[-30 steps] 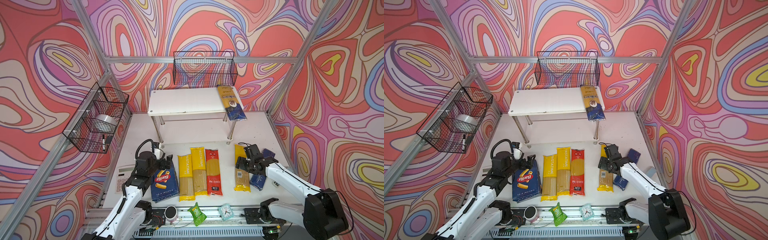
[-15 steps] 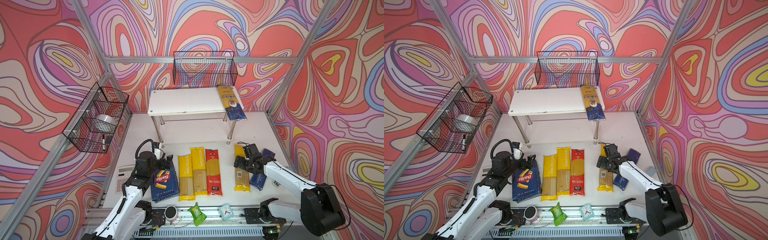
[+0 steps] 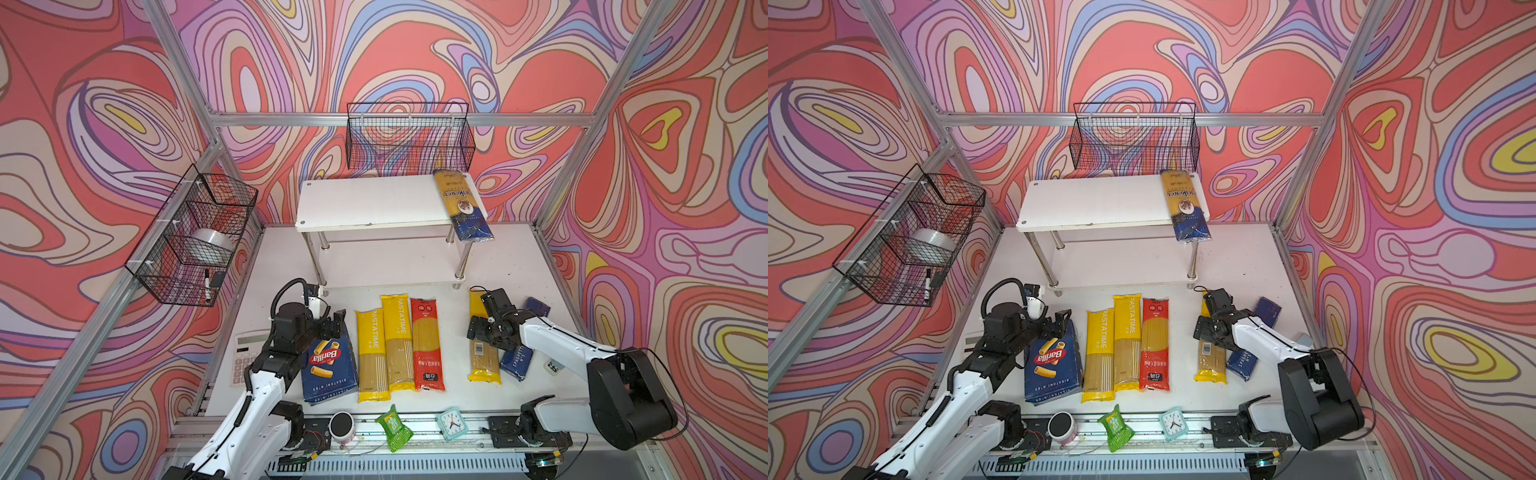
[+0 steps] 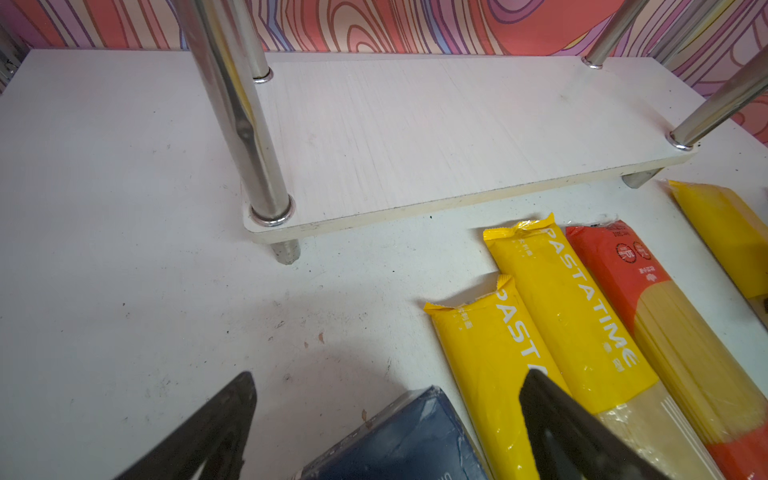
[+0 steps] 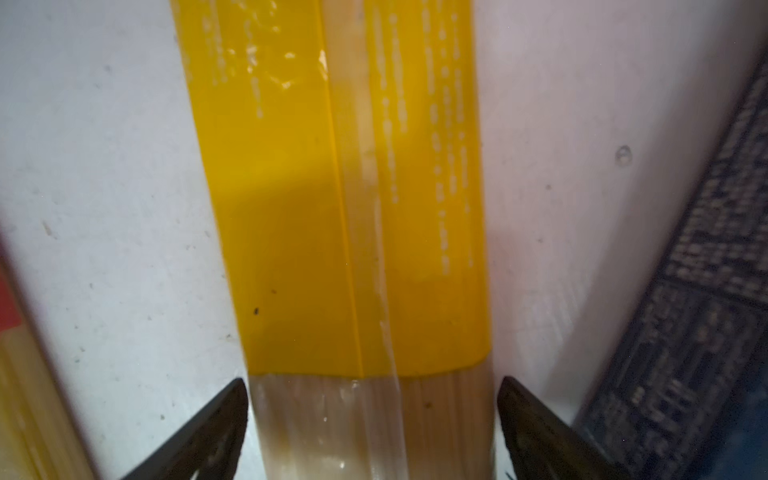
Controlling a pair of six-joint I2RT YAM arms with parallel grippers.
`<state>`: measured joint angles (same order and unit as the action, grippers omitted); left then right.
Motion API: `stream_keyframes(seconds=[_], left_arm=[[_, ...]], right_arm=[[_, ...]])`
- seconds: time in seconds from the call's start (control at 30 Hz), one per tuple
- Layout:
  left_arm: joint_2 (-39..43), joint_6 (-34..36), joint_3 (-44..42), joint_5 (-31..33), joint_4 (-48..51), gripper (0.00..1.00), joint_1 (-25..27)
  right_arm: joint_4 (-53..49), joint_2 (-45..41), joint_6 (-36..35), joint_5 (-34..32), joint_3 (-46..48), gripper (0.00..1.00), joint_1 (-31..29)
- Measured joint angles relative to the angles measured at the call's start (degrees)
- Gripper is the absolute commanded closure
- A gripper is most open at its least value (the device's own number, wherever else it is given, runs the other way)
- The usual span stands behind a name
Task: Place and organize the pasta boxes and bags onto the shelf
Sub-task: 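Move the right gripper down over the yellow-and-clear spaghetti bag, then close the right gripper on the yellow end of the spaghetti bag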
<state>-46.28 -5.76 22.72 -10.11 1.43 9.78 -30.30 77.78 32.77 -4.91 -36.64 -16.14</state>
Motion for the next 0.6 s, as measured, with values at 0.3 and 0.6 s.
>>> stream_keyframes(seconds=[0.3, 0.6], left_arm=[[-0.70, 0.00, 0.00, -0.22, 0.00, 0.00, 0.00], [-0.70, 0.00, 0.00, -0.22, 0.00, 0.00, 0.00]], right_arm=[[1.29, 1.25, -0.11, -0.04, -0.33, 0.08, 0.00], [1.75, 1.64, -0.44, -0.11, -0.33, 0.17, 0.00]])
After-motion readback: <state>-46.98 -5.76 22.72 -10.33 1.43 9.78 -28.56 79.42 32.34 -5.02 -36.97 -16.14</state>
